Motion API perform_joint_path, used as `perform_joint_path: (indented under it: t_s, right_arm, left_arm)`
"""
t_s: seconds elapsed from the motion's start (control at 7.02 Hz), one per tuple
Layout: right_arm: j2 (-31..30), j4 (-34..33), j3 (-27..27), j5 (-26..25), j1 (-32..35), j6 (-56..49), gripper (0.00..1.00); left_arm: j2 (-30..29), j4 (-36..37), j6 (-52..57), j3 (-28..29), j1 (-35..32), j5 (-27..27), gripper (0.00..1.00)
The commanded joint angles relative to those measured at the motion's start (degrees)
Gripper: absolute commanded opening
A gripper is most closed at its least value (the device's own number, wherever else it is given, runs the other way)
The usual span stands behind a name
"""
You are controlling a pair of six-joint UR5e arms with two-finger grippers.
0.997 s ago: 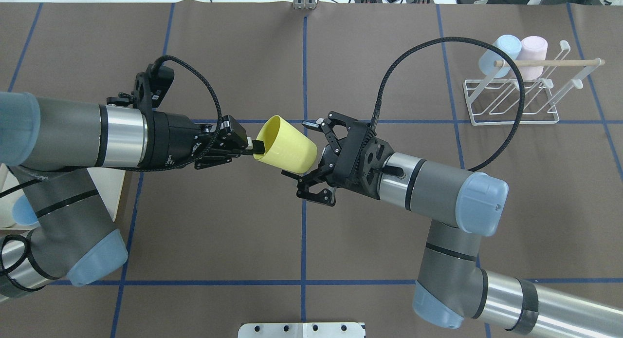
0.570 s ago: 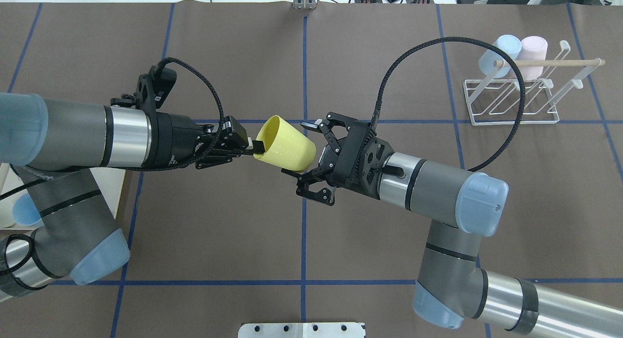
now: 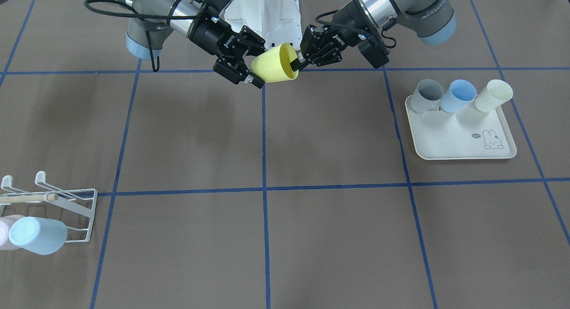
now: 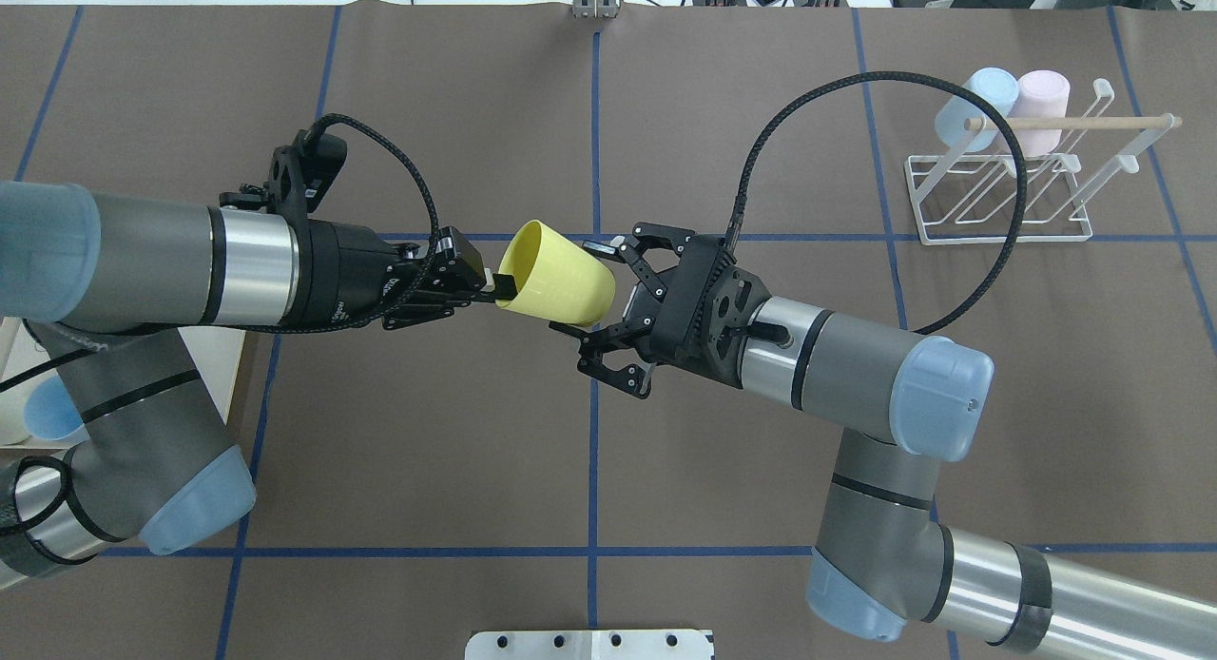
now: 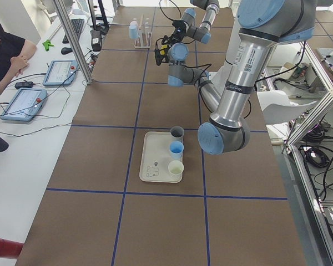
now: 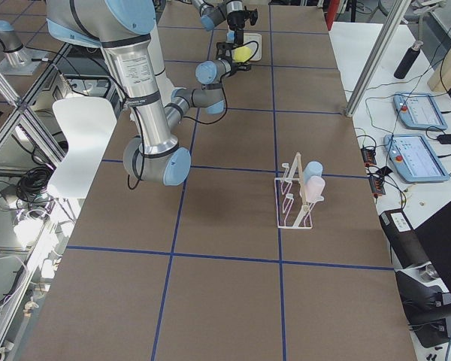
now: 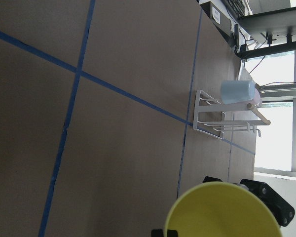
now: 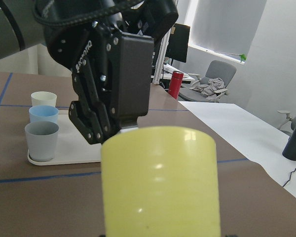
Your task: Transfer IKEA cup to right arm and place on rack
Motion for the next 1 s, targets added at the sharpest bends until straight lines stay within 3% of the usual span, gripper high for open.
perform_joint_path:
  t_s: [0.0,0.14,0.28,0.57,0.85]
  right_arm:
    - [-0.1,0.0,-0.1,-0.1,0.0,0.2,0.47]
    - [-0.1,-0.1,-0.1,-0.1,0.1,0.2,0.47]
    - [-0.2,-0.5,-0.1,-0.1,0.4,0.0,0.46]
    - [-0.2,-2.7,0.0,0.0,1.3,0.1,0.26]
    - [-0.2,-18.7,6.1,0.1,3.5,0.0,0.22]
  left_arm:
    - [-0.1,0.0,0.1,0.2,-0.1,-0.1,0.41]
    - [-0.1,0.0,1.6,0.0,-0.2,0.4,0.99]
    - [-0.1,0.1,3.0,-0.3,-0.7,0.4,1.00]
    - [0.9,0.6,7.6,-0.1,-3.3,-0.4,1.00]
    - [4.7,4.7,15.7,-0.5,-7.3,-3.5,1.00]
